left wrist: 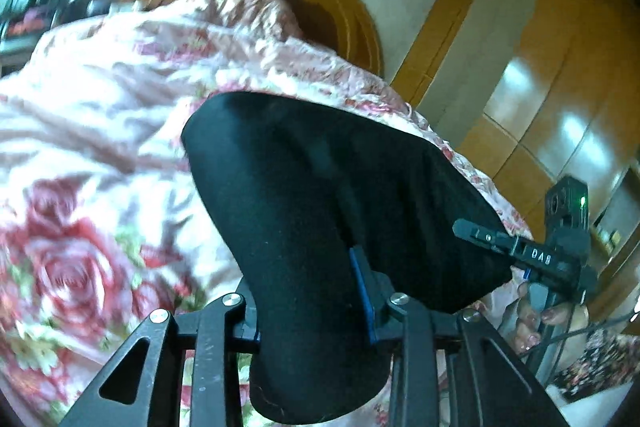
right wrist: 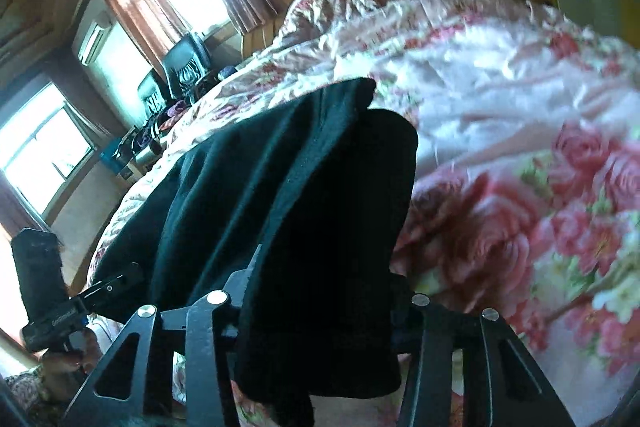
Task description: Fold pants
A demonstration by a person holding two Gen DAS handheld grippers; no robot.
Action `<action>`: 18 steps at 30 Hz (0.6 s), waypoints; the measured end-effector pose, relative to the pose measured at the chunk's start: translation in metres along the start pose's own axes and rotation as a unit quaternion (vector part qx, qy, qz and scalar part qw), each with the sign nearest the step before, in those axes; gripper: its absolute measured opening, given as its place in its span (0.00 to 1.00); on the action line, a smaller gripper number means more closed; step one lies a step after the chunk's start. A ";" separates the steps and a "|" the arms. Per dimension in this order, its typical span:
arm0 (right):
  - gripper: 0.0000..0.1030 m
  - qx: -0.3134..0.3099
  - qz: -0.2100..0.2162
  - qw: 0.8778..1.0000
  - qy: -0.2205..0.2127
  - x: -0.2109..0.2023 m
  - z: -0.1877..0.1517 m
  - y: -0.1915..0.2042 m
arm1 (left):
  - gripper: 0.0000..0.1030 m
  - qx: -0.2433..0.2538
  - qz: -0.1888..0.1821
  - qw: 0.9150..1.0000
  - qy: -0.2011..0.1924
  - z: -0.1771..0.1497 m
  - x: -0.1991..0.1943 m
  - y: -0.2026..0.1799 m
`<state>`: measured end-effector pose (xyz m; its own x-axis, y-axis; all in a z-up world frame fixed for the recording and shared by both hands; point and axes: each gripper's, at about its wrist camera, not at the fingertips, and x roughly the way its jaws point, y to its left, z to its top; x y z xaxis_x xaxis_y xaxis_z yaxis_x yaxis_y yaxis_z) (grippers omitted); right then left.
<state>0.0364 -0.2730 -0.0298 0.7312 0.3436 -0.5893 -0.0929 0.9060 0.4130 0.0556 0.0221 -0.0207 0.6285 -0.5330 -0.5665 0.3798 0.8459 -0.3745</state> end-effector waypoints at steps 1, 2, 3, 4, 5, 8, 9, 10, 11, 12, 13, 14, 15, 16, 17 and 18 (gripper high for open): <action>0.46 0.001 0.001 1.000 -0.002 -0.002 0.001 0.000 | 0.33 0.007 0.001 1.000 -0.004 0.002 -0.001 -0.005; 0.46 0.004 0.002 1.000 -0.005 -0.003 0.003 0.000 | 0.33 0.011 0.001 1.000 -0.007 0.005 -0.001 -0.007; 0.46 0.007 0.003 1.000 -0.007 -0.004 0.005 -0.001 | 0.33 0.014 0.001 1.000 -0.010 0.009 -0.002 -0.009; 0.46 0.009 0.004 1.000 -0.009 -0.008 0.003 -0.003 | 0.33 0.016 0.000 1.000 -0.012 0.010 -0.001 -0.011; 0.46 0.010 0.005 1.000 -0.011 -0.009 0.005 -0.004 | 0.33 0.019 0.001 1.000 -0.013 0.013 -0.001 -0.012; 0.46 0.002 0.007 1.000 -0.020 -0.008 0.017 -0.003 | 0.33 0.027 0.008 0.999 -0.017 0.024 0.003 -0.016; 0.46 -0.003 0.008 1.000 -0.024 -0.007 0.023 -0.002 | 0.33 0.028 0.010 0.999 -0.020 0.029 0.004 -0.018; 0.46 -0.007 0.008 1.000 -0.027 -0.005 0.028 -0.001 | 0.33 0.029 0.013 0.999 -0.022 0.034 0.007 -0.017; 0.46 -0.013 0.009 0.999 -0.032 -0.003 0.035 0.001 | 0.33 0.030 0.016 0.999 -0.026 0.039 0.009 -0.017; 0.46 -0.018 0.009 0.999 -0.036 -0.002 0.039 0.003 | 0.33 0.031 0.019 0.999 -0.030 0.044 0.010 -0.017; 0.46 -0.026 0.008 0.999 -0.043 0.001 0.047 0.005 | 0.33 0.033 0.021 0.999 -0.034 0.050 0.013 -0.017; 0.46 -0.031 0.007 0.998 -0.047 0.002 0.052 0.006 | 0.33 0.036 0.026 0.998 -0.037 0.057 0.018 -0.016; 0.46 -0.039 0.005 0.998 -0.051 0.006 0.061 0.006 | 0.33 0.038 0.029 0.998 -0.038 0.059 0.019 -0.014; 0.46 -0.043 0.004 0.998 -0.053 0.009 0.067 0.007 | 0.33 0.040 0.032 0.998 -0.040 0.065 0.023 -0.014; 0.46 -0.045 0.002 0.997 -0.055 0.013 0.074 0.006 | 0.33 0.041 0.035 0.998 -0.041 0.071 0.029 -0.013; 0.46 -0.047 -0.001 0.997 -0.058 0.018 0.083 0.005 | 0.33 0.042 0.038 0.998 -0.041 0.076 0.034 -0.012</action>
<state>0.1048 -0.2831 0.0190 0.8039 0.3164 -0.5036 -0.1508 0.9275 0.3420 0.1244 -0.0043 0.0205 0.7104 -0.4661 -0.5273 0.3818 0.8846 -0.2676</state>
